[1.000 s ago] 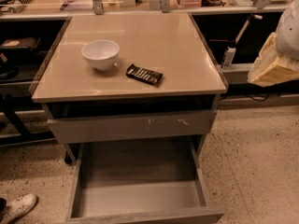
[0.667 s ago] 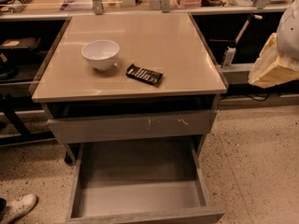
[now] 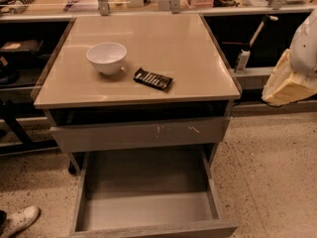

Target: Close middle drawer

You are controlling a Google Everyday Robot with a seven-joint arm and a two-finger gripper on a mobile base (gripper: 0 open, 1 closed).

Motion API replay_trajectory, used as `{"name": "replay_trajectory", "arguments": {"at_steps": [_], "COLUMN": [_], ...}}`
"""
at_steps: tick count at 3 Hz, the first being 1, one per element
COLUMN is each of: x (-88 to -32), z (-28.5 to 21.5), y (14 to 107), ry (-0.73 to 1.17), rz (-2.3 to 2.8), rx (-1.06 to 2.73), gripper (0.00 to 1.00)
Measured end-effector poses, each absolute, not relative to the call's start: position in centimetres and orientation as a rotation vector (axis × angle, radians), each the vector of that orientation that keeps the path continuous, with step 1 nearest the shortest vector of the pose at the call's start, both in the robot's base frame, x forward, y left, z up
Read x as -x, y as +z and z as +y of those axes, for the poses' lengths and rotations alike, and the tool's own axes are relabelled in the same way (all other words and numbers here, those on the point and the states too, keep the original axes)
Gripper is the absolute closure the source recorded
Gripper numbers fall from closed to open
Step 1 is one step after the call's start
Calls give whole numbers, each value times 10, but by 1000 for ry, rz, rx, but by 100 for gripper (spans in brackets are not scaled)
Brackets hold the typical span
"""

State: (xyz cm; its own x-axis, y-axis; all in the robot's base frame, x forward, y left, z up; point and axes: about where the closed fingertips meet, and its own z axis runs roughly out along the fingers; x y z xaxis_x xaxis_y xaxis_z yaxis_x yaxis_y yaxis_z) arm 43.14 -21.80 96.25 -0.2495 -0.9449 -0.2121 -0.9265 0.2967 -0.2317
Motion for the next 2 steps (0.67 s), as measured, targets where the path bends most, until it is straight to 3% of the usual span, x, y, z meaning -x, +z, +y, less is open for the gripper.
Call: {"name": "replay_trajectory", "arguments": {"at_steps": [2], "x": [-397], "z": [-233], "y": [866], "ry": [59], "rz": [2433], "rx": [1700], "gripper": [100]}}
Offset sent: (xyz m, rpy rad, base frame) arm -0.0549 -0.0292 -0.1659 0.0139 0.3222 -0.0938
